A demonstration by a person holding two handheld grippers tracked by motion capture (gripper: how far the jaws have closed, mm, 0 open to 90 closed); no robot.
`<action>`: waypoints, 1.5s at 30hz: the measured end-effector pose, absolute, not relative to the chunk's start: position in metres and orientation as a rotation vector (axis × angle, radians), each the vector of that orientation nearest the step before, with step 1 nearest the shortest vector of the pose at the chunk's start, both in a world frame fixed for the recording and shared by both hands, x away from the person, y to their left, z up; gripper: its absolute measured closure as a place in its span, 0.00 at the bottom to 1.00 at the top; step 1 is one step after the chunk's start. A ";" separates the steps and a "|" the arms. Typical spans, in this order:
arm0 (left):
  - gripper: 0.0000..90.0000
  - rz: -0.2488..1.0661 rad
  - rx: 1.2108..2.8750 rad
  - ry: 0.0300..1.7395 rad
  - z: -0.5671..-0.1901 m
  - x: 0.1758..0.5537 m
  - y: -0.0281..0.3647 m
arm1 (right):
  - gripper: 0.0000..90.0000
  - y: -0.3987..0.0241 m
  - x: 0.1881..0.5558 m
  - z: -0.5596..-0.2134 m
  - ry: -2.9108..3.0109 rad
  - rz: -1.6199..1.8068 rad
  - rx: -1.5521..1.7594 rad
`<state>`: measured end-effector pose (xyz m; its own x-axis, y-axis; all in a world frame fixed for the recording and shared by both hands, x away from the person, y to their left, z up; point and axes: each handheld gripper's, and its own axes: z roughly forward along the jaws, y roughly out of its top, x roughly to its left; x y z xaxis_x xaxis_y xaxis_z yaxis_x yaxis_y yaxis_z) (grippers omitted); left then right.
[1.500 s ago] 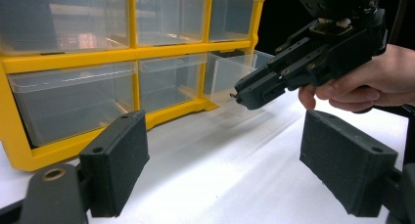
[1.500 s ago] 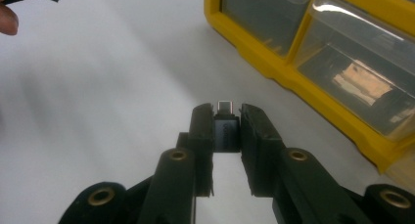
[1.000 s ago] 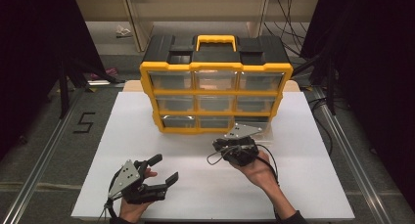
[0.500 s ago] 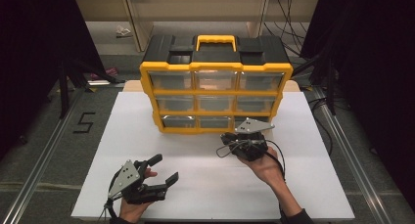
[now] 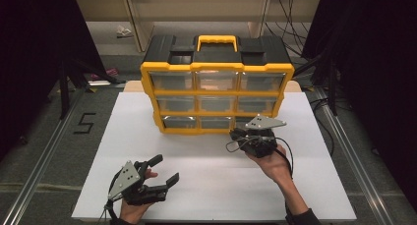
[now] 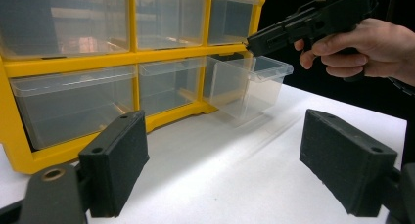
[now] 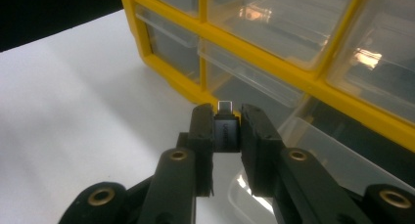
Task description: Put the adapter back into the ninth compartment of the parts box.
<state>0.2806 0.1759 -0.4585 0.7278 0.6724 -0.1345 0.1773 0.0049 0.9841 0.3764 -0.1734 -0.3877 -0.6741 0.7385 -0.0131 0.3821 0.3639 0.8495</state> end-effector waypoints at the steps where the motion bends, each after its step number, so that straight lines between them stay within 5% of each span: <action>1: 0.20 0.445 1.549 0.716 -0.459 0.281 0.176 | 0.85 -0.174 0.377 -0.387 2.234 1.237 0.977; 45: 0.20 0.445 1.548 0.715 -0.459 0.280 0.175 | 0.85 -0.212 0.392 -0.390 2.143 1.163 1.114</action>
